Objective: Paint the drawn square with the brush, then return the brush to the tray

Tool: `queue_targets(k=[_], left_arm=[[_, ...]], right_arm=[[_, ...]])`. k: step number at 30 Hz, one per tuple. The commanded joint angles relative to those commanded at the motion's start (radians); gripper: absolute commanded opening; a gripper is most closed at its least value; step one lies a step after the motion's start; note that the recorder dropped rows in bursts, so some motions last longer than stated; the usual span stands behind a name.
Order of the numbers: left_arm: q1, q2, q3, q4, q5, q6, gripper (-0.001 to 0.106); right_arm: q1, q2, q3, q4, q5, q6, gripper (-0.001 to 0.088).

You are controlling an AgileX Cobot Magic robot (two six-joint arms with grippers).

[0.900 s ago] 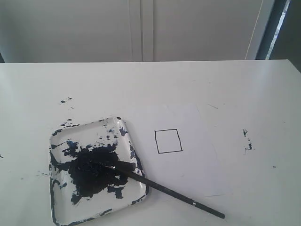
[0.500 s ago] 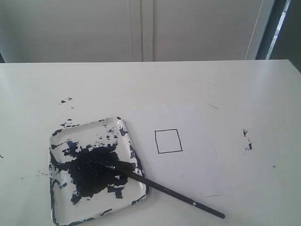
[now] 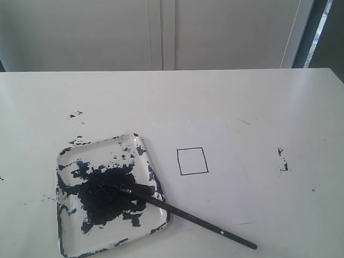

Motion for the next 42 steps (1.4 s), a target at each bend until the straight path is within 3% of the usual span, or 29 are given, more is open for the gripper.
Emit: queue_targets(k=[8, 13, 21, 25, 29, 31, 37, 42], left_arm=[[0.0, 0.0, 0.0, 0.0, 0.0, 0.0, 0.062], [0.0, 0.0, 0.0, 0.0, 0.0, 0.0, 0.062], [0.0, 0.0, 0.0, 0.0, 0.0, 0.0, 0.062], [0.0, 0.0, 0.0, 0.0, 0.0, 0.0, 0.062], [0.0, 0.0, 0.0, 0.0, 0.0, 0.0, 0.062], [0.0, 0.0, 0.0, 0.0, 0.0, 0.0, 0.062], [0.0, 0.0, 0.0, 0.0, 0.0, 0.0, 0.062], [0.0, 0.0, 0.0, 0.0, 0.0, 0.0, 0.062]], right_arm=[[0.0, 0.0, 0.0, 0.036, -0.2, 0.005, 0.0], [-0.007, 0.01, 0.0, 0.06, -0.348, 0.104, 0.0], [-0.058, 0.309, -0.053, 0.06, -0.56, 0.167, 0.0], [-0.105, 0.444, -0.112, 0.06, -0.595, 0.434, 0.0], [-0.154, 0.522, -0.146, 0.049, -0.495, 0.808, 0.0], [-0.171, 0.547, -0.161, 0.049, -0.442, 0.85, 0.0], [-0.183, 0.572, -0.2, -0.282, -0.426, 0.855, 0.0], [-0.183, 0.575, -0.239, -0.623, -0.533, 1.028, 0.0]])
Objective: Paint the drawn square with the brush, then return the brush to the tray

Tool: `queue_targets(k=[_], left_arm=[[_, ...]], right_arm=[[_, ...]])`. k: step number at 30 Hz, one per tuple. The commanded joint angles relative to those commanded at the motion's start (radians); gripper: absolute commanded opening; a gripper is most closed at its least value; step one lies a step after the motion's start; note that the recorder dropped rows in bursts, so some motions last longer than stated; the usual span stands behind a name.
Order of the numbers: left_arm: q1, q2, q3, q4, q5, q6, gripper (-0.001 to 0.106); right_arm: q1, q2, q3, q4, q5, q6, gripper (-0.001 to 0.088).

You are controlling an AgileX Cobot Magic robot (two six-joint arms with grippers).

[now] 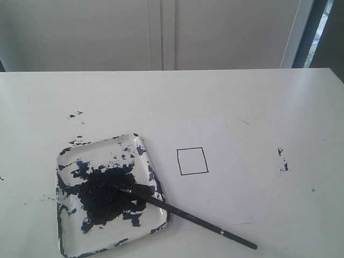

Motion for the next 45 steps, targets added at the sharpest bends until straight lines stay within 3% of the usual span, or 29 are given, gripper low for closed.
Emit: queue_targets(k=[5, 11, 17, 28, 34, 36, 38, 42, 45], left_arm=[[0.0, 0.0, 0.0, 0.0, 0.0, 0.0, 0.062], [0.0, 0.0, 0.0, 0.0, 0.0, 0.0, 0.062], [0.0, 0.0, 0.0, 0.0, 0.0, 0.0, 0.062], [0.0, 0.0, 0.0, 0.0, 0.0, 0.0, 0.062], [0.0, 0.0, 0.0, 0.0, 0.0, 0.0, 0.062], [0.0, 0.0, 0.0, 0.0, 0.0, 0.0, 0.062], [0.0, 0.0, 0.0, 0.0, 0.0, 0.0, 0.062], [0.0, 0.0, 0.0, 0.0, 0.0, 0.0, 0.062], [0.0, 0.0, 0.0, 0.0, 0.0, 0.0, 0.062]], right_arm=[[0.0, 0.095, -0.099, -0.509, -0.328, 0.346, 0.0], [0.0, 0.223, -0.222, -0.835, -0.396, 0.64, 0.0], [0.0, 0.309, -0.277, -1.067, -0.473, 0.822, 0.0], [0.002, 0.444, -0.288, -1.073, -0.634, 0.883, 0.0], [0.002, 0.603, -0.288, -1.073, -0.793, 0.878, 0.0], [0.002, 0.638, -0.288, -1.029, -0.846, 0.878, 0.0], [0.002, 0.649, -0.288, -0.885, -0.872, 0.878, 0.0], [0.002, 0.651, -0.299, -0.683, -0.825, 0.878, 0.0], [0.002, 0.651, -0.384, -0.716, -0.784, 0.878, 0.0]])
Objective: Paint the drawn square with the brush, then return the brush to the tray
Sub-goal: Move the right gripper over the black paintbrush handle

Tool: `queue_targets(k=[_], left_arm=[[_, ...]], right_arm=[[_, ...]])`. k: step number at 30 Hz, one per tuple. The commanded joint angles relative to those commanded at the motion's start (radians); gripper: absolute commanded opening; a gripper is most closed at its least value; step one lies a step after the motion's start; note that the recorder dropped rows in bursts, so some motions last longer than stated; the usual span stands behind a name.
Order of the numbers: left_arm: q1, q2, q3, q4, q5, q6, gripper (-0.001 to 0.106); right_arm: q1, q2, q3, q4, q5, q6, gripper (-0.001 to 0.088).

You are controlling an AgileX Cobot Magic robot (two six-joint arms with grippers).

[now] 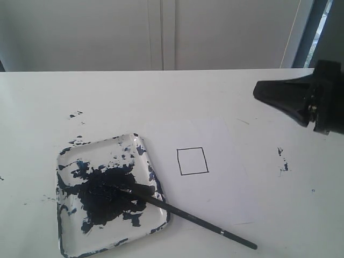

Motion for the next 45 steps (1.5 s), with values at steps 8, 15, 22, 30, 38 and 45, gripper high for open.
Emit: queue_targets(k=[8, 15, 22, 30, 38, 45], left_arm=[[0.0, 0.0, 0.0, 0.0, 0.0, 0.0, 0.062], [0.0, 0.0, 0.0, 0.0, 0.0, 0.0, 0.062], [0.0, 0.0, 0.0, 0.0, 0.0, 0.0, 0.062], [0.0, 0.0, 0.0, 0.0, 0.0, 0.0, 0.062], [0.0, 0.0, 0.0, 0.0, 0.0, 0.0, 0.062], [0.0, 0.0, 0.0, 0.0, 0.0, 0.0, 0.062]], right_arm=[[0.0, 0.0, -0.284, -0.357, 0.167, 0.103, 0.0], [0.036, 0.006, -0.436, -0.357, 0.269, 0.127, 0.0], [0.15, 0.011, -0.474, -0.357, 0.307, -0.029, 0.0], [0.33, 0.011, -0.472, -0.357, 0.264, -0.186, 0.0], [0.368, 0.011, -0.472, -0.357, 0.29, -0.153, 0.0], [0.368, 0.011, -0.417, -0.357, 0.369, -0.151, 0.0]])
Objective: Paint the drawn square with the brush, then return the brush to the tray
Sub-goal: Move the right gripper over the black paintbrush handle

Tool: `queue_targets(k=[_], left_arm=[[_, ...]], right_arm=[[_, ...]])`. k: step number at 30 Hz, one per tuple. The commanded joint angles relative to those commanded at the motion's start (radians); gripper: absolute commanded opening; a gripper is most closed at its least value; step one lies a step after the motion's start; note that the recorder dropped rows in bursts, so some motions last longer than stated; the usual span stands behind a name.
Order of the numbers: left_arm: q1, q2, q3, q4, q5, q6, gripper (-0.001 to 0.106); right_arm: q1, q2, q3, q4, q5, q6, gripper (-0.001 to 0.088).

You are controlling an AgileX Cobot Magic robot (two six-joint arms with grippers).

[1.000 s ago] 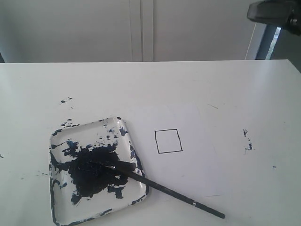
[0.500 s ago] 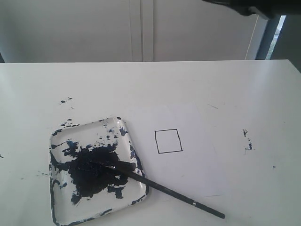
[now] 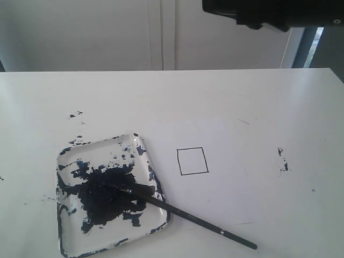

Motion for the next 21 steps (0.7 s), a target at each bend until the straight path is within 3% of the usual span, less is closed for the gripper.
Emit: queue_targets(k=[7, 11, 13, 15, 18, 21], left_arm=[[0.0, 0.0, 0.0, 0.0, 0.0, 0.0, 0.062], [0.0, 0.0, 0.0, 0.0, 0.0, 0.0, 0.062], [0.0, 0.0, 0.0, 0.0, 0.0, 0.0, 0.062], [0.0, 0.0, 0.0, 0.0, 0.0, 0.0, 0.062], [0.0, 0.0, 0.0, 0.0, 0.0, 0.0, 0.062], [0.0, 0.0, 0.0, 0.0, 0.0, 0.0, 0.062]], right_arm=[[0.0, 0.0, 0.079, 0.0, 0.194, -0.012, 0.0], [0.0, 0.0, 0.084, 0.001, 0.309, -0.146, 0.0], [0.0, 0.0, 0.089, 0.145, 0.389, -0.32, 0.0], [0.0, -0.006, 0.108, 0.526, 0.56, -0.694, 0.0], [0.0, -0.008, 0.122, 0.878, 0.676, -1.067, 0.0], [0.002, -0.008, 0.122, 1.132, 0.777, -1.364, 0.0]])
